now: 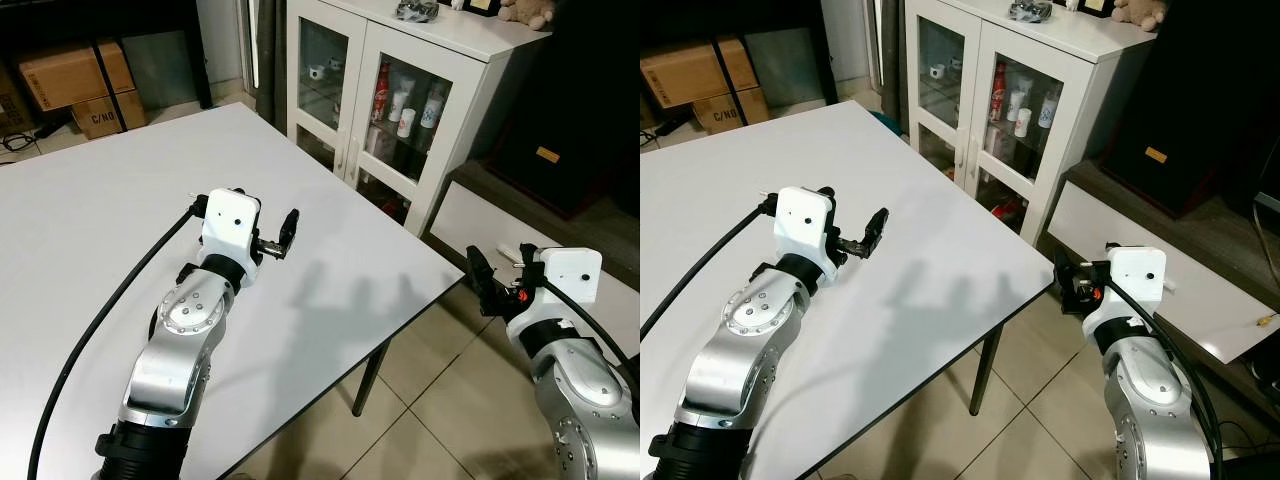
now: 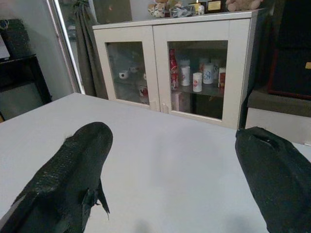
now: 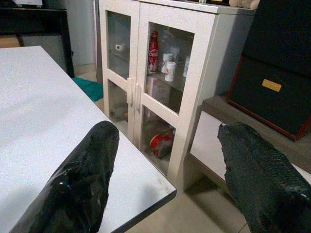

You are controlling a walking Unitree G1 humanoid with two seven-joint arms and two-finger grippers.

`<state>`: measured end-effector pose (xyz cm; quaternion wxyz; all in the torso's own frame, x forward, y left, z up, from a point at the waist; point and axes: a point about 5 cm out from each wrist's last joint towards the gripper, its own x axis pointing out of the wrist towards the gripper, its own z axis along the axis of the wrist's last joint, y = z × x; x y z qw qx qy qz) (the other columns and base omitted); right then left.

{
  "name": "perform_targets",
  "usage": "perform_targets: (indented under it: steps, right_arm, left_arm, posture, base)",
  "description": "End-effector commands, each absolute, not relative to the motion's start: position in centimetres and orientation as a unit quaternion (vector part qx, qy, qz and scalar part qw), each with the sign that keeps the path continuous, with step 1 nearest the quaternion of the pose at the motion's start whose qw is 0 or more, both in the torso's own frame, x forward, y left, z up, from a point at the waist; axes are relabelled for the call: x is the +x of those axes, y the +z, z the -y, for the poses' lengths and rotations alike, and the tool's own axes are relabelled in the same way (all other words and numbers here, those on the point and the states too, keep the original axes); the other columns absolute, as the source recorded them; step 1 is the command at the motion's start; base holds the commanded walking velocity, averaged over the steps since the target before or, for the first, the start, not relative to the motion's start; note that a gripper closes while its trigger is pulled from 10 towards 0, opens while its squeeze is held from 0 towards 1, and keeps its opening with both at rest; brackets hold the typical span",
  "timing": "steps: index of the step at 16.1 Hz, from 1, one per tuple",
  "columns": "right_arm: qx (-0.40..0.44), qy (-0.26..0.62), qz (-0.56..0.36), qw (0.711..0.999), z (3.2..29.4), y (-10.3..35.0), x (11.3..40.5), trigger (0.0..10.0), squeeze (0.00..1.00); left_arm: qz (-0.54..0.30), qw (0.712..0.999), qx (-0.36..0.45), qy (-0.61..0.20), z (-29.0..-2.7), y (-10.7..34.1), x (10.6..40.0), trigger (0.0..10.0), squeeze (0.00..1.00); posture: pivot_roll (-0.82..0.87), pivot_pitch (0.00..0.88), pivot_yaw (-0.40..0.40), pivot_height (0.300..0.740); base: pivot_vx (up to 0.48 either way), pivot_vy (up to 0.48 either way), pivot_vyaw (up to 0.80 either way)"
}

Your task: Setting the table

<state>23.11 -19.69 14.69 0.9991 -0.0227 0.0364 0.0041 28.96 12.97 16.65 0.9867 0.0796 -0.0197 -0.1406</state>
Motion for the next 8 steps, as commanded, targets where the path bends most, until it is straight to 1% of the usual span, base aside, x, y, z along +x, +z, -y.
perform_targets:
  steps: [1,5,6,7,8]
  right_arm:
    - [0.072,-0.064,-0.020,0.995,18.5,16.5,24.7,10.0,0.00]
    - [0.072,-0.064,-0.020,0.995,18.5,16.5,24.7,10.0,0.00]
    - [0.046,-0.068,-0.035,0.996,18.7,15.6,24.1,10.0,0.00]
    - [0.039,-0.063,-0.044,0.996,18.5,15.1,23.8,10.0,0.04]
    - [0.021,-0.061,-0.053,0.997,18.5,14.6,23.6,10.0,0.53]
  left_arm:
    - [-0.086,0.991,0.084,-0.053,-16.7,15.1,28.7,10.0,0.00]
    - [-0.086,0.991,0.084,-0.053,-16.7,15.1,28.7,10.0,0.00]
    - [-0.082,0.989,0.106,-0.058,-16.6,15.3,29.2,10.0,0.00]
    - [-0.079,0.988,0.119,-0.065,-16.4,15.5,29.5,10.0,0.00]
    - [-0.075,0.986,0.128,-0.076,-16.2,15.6,29.7,10.0,0.40]
  posture:
    - [-0.06,0.000,0.037,0.740]
    - [-0.06,0.000,0.037,0.740]
    - [-0.07,0.000,0.040,0.740]
    - [-0.07,0.000,0.040,0.740]
    - [-0.07,0.000,0.040,0.740]
  base:
    - [0.000,0.000,0.00]
    - [0.000,0.000,0.00]
    - [0.000,0.000,0.00]
    - [0.000,0.000,0.00]
    - [0.000,0.000,0.80]
